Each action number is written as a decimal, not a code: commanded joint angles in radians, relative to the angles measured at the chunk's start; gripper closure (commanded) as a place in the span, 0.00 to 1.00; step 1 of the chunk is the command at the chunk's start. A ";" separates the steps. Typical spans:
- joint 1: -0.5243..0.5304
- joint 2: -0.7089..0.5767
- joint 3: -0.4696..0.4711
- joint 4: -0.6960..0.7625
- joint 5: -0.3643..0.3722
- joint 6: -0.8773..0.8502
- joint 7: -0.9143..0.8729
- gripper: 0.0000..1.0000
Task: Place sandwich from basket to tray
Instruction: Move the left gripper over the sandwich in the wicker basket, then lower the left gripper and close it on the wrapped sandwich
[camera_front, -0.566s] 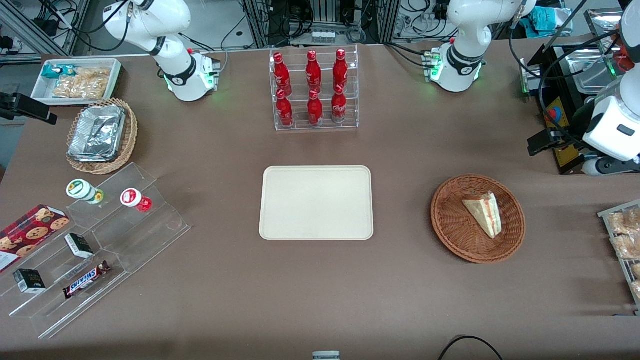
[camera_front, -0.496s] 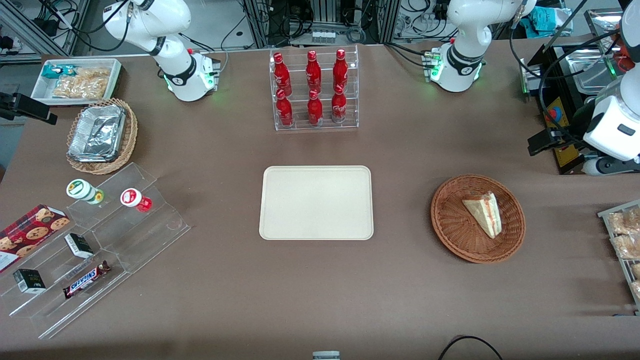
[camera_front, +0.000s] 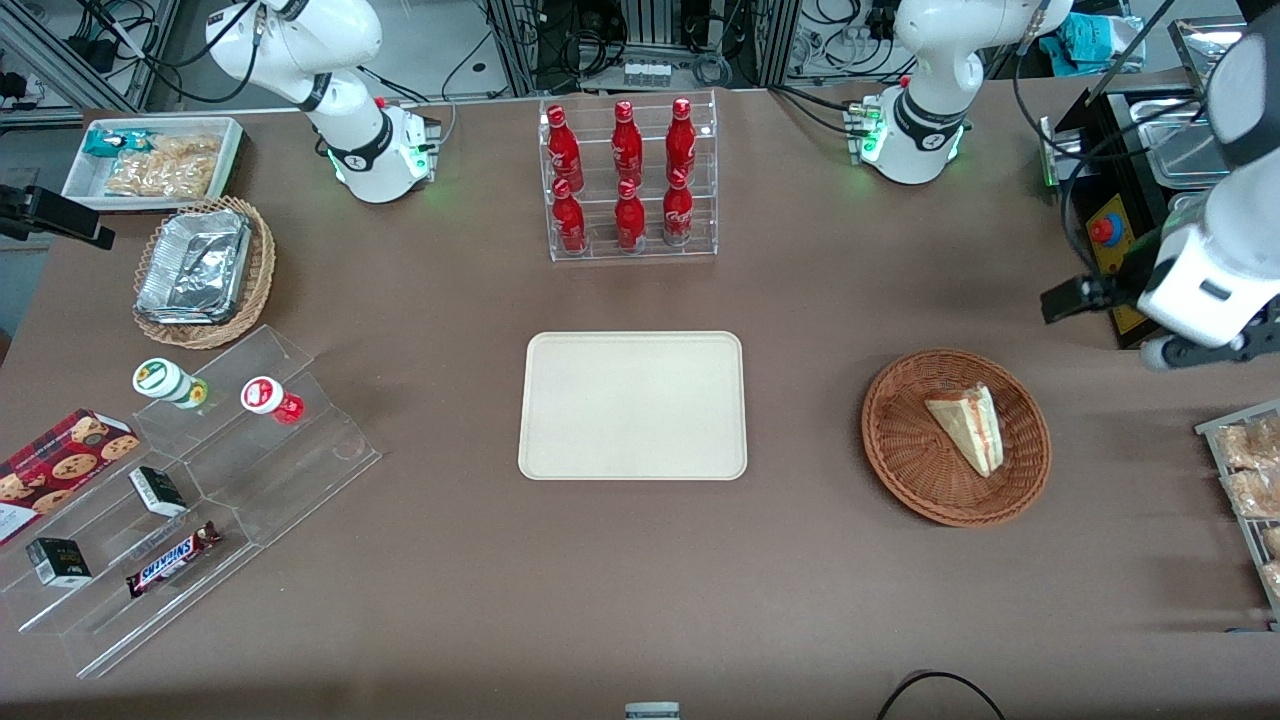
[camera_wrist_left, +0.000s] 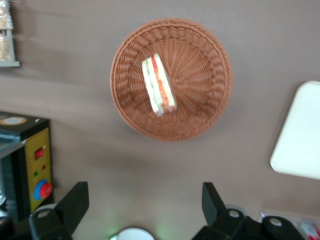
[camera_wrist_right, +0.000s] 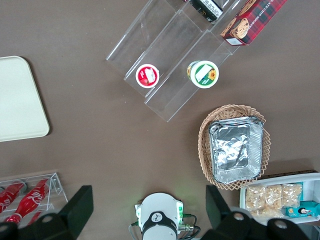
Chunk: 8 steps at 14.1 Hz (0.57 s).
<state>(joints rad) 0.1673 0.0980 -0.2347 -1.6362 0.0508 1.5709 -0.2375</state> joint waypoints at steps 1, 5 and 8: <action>0.017 0.002 0.023 -0.221 0.001 0.222 -0.031 0.00; 0.015 0.052 0.026 -0.395 -0.002 0.470 -0.299 0.00; 0.015 0.091 0.026 -0.407 -0.011 0.512 -0.362 0.00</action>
<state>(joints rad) 0.1771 0.1935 -0.2029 -2.0322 0.0485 2.0606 -0.5508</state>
